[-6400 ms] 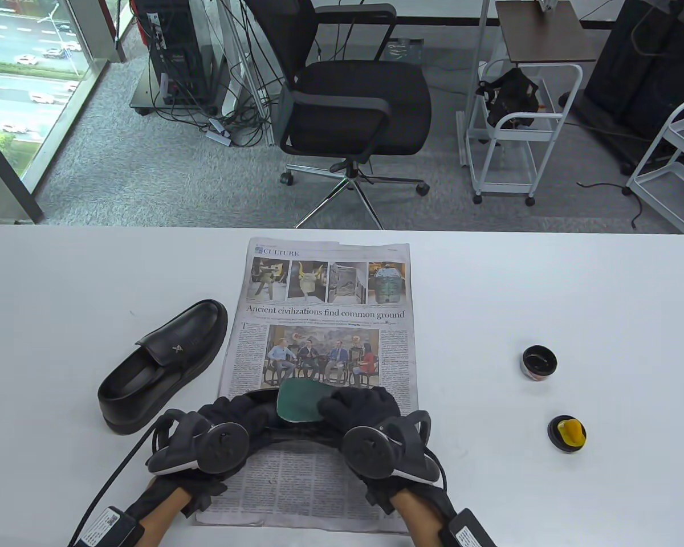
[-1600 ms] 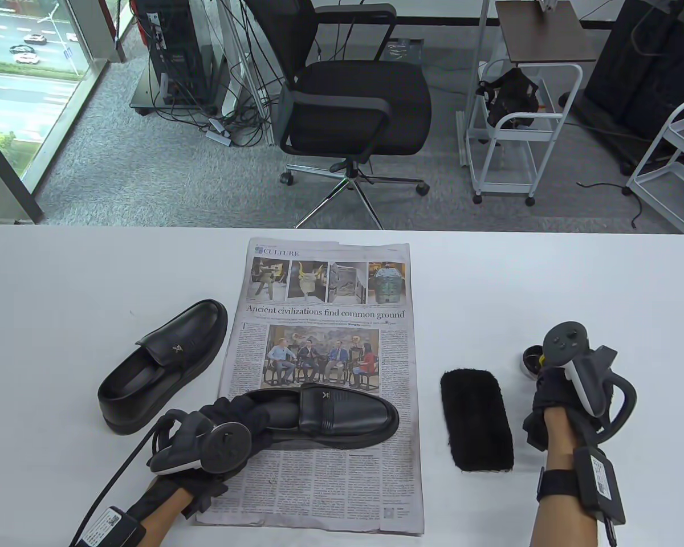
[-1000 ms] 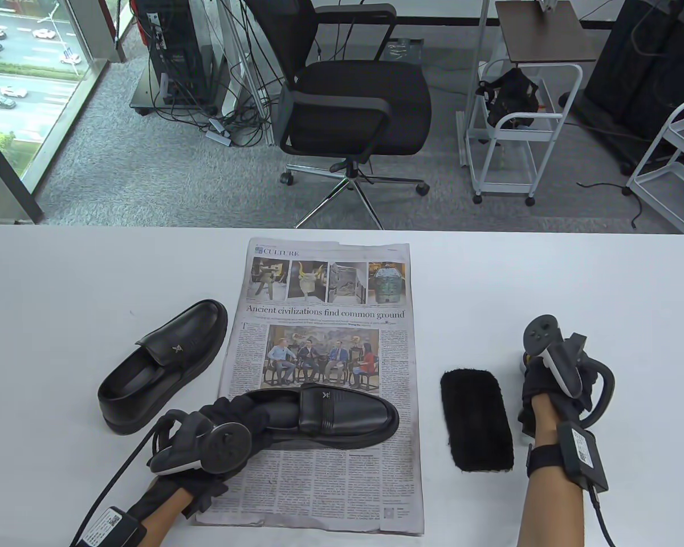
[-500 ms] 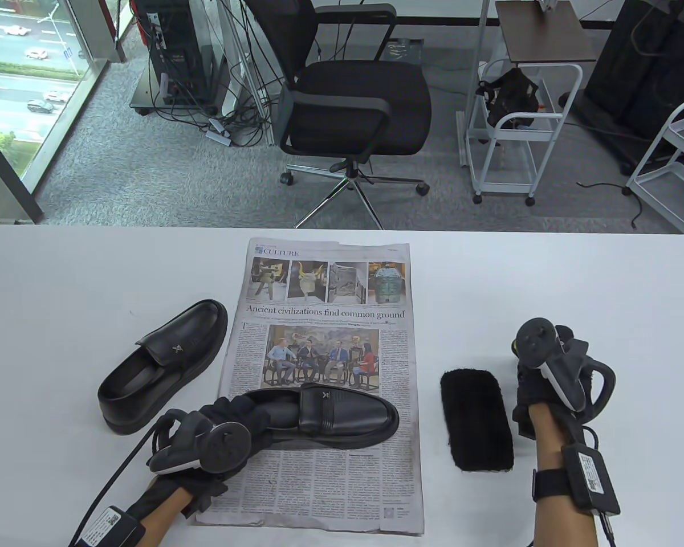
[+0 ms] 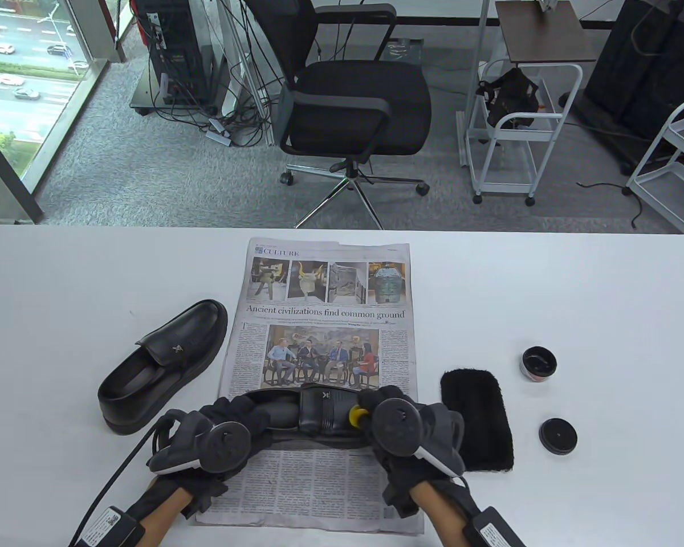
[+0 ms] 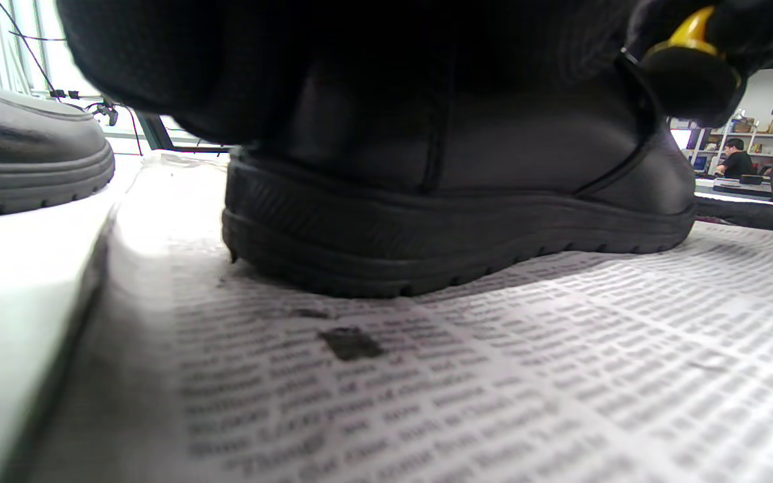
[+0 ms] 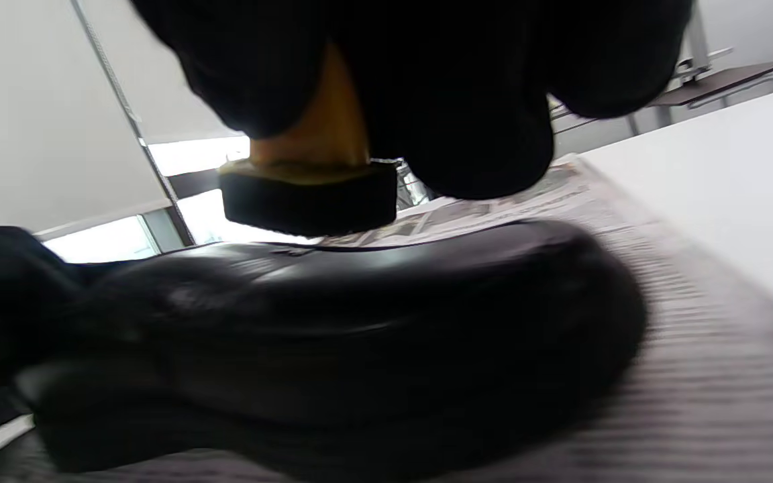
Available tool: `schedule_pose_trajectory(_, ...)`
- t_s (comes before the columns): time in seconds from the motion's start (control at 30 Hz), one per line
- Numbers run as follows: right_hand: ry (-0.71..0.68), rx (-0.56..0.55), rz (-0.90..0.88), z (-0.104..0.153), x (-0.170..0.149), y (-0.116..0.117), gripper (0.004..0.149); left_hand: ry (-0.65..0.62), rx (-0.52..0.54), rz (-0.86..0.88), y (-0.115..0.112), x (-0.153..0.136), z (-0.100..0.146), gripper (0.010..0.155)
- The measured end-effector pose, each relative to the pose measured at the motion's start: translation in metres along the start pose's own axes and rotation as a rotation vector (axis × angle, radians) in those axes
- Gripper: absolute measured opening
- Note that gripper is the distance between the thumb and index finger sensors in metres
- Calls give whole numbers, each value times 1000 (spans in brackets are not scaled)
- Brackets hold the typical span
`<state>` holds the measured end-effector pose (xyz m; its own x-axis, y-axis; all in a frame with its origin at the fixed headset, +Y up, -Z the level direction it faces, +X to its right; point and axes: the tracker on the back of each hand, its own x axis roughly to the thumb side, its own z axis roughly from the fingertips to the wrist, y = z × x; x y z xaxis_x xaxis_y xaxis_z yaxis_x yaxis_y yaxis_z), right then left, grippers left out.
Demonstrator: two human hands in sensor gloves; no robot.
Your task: Dip and apply built-in sponge shoe polish on shoes
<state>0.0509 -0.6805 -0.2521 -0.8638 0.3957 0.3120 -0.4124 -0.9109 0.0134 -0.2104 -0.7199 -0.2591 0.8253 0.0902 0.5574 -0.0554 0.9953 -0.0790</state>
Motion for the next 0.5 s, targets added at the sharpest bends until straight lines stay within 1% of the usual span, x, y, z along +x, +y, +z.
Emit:
schedule_pose_trajectory(0.13, -32, 0, -19, -10, 20, 10, 44, -4, 2, 3, 0, 0, 0, 45)
schedule_pose_trajectory(0.27, -24, 13, -44, -25, 29, 22, 44, -3, 1, 5, 0, 0, 0, 45)
schedule_pose_trajectory(0.43, 11, 0, 36, -47, 38, 33, 46, -5, -1, 7, 0, -1, 0, 45)
schedule_pose_trajectory(0.5, 22, -22, 117, -54, 39, 37, 46, -6, -1, 9, 0, -1, -1, 45)
